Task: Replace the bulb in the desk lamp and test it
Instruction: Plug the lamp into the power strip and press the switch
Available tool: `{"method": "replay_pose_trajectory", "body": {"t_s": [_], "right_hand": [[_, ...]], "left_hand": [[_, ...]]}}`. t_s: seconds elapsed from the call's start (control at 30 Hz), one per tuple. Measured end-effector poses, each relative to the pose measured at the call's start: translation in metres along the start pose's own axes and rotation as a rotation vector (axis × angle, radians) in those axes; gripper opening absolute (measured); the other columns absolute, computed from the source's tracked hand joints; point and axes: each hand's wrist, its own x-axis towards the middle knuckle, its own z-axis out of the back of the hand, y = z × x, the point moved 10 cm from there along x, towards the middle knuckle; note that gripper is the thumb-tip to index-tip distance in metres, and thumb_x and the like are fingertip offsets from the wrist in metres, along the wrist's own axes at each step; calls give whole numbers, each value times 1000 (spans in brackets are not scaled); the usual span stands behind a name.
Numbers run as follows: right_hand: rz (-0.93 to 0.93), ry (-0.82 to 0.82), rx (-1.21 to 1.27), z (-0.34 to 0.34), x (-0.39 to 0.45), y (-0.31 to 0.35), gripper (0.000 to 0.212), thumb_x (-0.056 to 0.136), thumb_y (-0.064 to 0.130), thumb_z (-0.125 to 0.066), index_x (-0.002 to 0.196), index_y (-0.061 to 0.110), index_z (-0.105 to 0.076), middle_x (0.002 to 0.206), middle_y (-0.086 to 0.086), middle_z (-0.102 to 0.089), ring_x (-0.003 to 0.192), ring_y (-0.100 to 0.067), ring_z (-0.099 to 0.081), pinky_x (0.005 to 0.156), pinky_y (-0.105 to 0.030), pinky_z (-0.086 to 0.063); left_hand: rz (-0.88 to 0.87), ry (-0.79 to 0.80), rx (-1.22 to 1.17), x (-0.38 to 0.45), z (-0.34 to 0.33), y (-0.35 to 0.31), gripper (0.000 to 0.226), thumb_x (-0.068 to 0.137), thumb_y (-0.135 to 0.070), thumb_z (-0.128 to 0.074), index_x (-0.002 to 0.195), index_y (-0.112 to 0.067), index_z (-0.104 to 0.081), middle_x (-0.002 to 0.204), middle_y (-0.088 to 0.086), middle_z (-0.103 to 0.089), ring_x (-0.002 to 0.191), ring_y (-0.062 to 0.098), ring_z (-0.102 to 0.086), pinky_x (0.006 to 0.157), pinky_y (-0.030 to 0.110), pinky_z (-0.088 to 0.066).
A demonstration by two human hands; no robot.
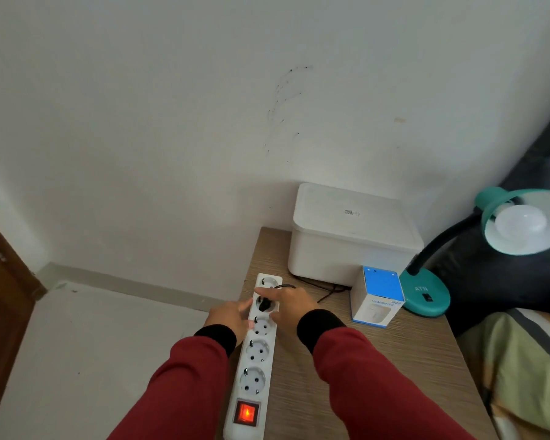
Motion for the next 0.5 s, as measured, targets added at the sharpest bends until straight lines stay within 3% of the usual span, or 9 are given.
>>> {"method": "replay_pose_trajectory", "body": {"t_s": [0.17, 0.33, 0.5], "right_hand": [[-50, 94, -84, 15, -27, -7, 65, 90, 19, -54, 146, 36, -25, 147, -8, -43, 129, -29, -46, 103, -35, -41], [-200, 173, -227, 32, -53, -20, 51, 88, 31, -62, 132, 9, -49, 135, -14, -54, 123, -30, -53, 98, -35, -44], [-242, 188, -291, 57, -68, -22, 44, 93, 25, -55, 128, -2, -51, 134, -17, -55, 124, -30, -52, 99, -34, -43]], "left_hand": [[58, 50, 328, -10, 9, -10, 43, 94, -38, -49, 132, -19, -54, 136, 4, -54, 127, 22, -49, 106, 29, -40], [73, 6, 474, -16, 25, -21, 42, 89, -37, -53, 122, -10, -59, 129, 7, -60, 119, 25, -57, 97, 30, -46], [44, -62, 499, -32, 47, -51, 38, 91, -30, -58, 123, -9, -58, 128, 9, -60, 119, 24, -58, 94, 28, -47]]}}
